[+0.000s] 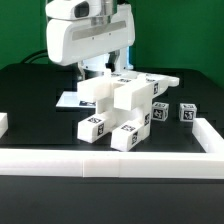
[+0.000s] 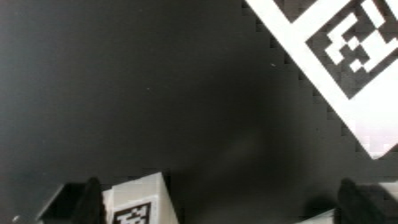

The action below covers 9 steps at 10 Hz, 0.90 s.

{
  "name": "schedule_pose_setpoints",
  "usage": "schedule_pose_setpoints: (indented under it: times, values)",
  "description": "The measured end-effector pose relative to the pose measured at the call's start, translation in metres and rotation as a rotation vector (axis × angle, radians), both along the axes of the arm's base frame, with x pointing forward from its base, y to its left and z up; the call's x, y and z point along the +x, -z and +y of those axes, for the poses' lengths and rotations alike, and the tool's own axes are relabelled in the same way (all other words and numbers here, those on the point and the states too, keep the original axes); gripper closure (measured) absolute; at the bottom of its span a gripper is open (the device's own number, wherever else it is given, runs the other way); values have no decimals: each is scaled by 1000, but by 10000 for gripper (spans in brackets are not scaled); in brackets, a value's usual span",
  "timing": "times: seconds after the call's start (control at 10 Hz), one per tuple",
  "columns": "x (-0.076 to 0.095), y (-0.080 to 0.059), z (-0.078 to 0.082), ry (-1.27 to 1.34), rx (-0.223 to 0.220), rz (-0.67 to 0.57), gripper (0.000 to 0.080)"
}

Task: Assemble chair

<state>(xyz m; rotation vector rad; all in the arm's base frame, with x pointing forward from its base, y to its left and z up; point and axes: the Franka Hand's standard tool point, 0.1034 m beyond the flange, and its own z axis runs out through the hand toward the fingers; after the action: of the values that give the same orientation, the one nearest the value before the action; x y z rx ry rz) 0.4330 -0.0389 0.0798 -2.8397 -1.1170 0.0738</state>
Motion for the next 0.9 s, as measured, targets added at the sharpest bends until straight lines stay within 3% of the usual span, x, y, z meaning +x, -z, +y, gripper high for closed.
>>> schedule_pose_setpoints:
  times: [0.5,0.9]
  values:
    - [8,3,21,107,-1,-4,151]
    - [35,-5,37,119,10,0,151]
